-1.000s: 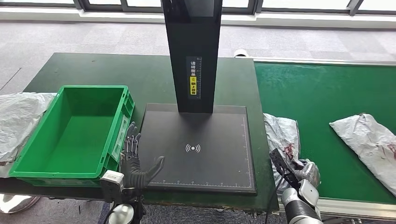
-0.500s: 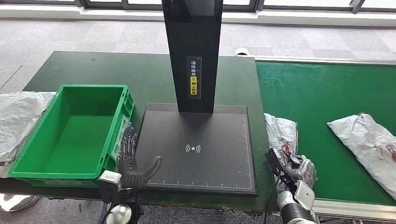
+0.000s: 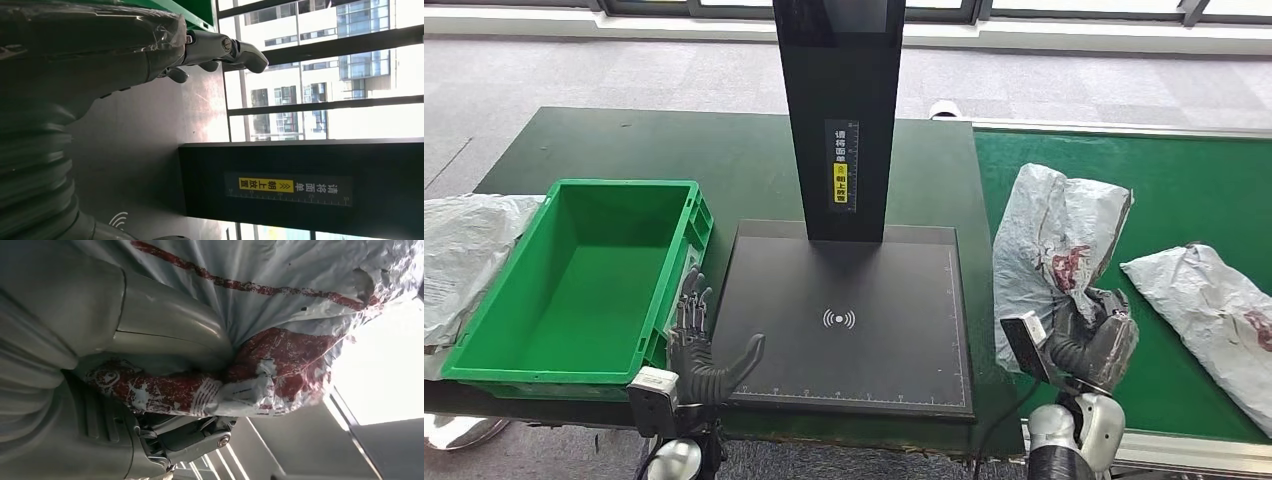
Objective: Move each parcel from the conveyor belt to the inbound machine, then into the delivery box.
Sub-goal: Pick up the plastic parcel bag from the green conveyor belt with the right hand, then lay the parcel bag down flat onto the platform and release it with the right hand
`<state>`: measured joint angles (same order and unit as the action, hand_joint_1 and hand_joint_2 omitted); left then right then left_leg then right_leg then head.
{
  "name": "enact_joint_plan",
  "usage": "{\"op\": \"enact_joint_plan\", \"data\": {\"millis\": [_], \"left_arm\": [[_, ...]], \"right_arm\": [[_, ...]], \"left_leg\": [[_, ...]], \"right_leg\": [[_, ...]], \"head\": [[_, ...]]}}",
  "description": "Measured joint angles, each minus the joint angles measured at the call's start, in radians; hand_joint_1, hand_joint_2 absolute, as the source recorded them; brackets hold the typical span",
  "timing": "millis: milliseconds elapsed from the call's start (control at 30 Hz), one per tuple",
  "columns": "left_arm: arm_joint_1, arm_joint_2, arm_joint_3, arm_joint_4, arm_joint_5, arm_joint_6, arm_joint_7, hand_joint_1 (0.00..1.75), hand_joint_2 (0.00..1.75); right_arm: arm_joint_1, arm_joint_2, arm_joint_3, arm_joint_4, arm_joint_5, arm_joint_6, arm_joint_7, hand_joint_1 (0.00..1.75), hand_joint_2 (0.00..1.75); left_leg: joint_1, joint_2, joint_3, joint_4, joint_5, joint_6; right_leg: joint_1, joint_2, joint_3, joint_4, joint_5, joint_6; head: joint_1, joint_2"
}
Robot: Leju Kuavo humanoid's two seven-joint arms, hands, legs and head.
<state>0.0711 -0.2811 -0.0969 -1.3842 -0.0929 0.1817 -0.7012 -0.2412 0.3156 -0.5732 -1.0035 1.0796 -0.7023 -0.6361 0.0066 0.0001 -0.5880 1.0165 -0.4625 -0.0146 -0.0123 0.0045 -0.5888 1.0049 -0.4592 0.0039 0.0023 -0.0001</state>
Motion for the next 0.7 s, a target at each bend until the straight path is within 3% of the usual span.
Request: {"op": "enact_joint_plan", "data": {"millis": [100,233,433,567,700], "left_arm": [[0.000,0.000,0.000,0.001,0.000,-0.002,0.000,0.00,1.75],[-0.001,0.000,0.000,0.004,0.000,-0.008,0.000,0.00,1.75],[-0.005,0.000,-0.001,0.019,0.005,-0.020,0.000,0.00,1.75],[-0.006,0.000,-0.003,0.029,0.008,-0.025,0.000,0.00,1.75],[-0.009,0.000,-0.004,0.039,0.008,-0.045,0.000,0.00,1.75]], "right_arm": [[0.031,0.014,0.001,-0.102,-0.115,0.000,-0.053,1.75,1.75],[0.062,0.021,0.019,-0.228,-0.173,0.001,-0.064,1.75,1.75],[0.110,0.016,0.165,-0.469,-0.251,0.001,-0.067,1.75,1.75],[0.134,0.005,0.330,-0.509,-0.329,0.036,-0.067,1.75,1.75],[0.155,-0.030,0.554,-0.454,-0.437,0.201,-0.066,1.75,1.75]], "left_leg": [[0.000,-0.002,0.000,0.000,0.000,0.000],[-0.001,-0.002,0.000,0.000,0.000,0.000],[-0.001,0.001,0.000,0.000,0.000,0.000],[0.000,0.002,0.001,-0.001,-0.001,0.000],[0.000,0.002,0.001,-0.001,0.000,0.000]], "right_leg": [[0.000,-0.002,0.001,0.000,-0.001,0.001],[-0.001,-0.002,0.000,0.000,-0.001,0.001],[-0.001,0.000,-0.001,0.000,-0.001,0.001],[0.000,0.001,0.000,0.000,-0.001,0.001],[0.000,0.002,-0.001,0.000,-0.001,0.000]], "head": [[0.000,0.000],[0.000,0.000],[0.000,0.000],[0.000,0.000],[0.000,0.000]]}}
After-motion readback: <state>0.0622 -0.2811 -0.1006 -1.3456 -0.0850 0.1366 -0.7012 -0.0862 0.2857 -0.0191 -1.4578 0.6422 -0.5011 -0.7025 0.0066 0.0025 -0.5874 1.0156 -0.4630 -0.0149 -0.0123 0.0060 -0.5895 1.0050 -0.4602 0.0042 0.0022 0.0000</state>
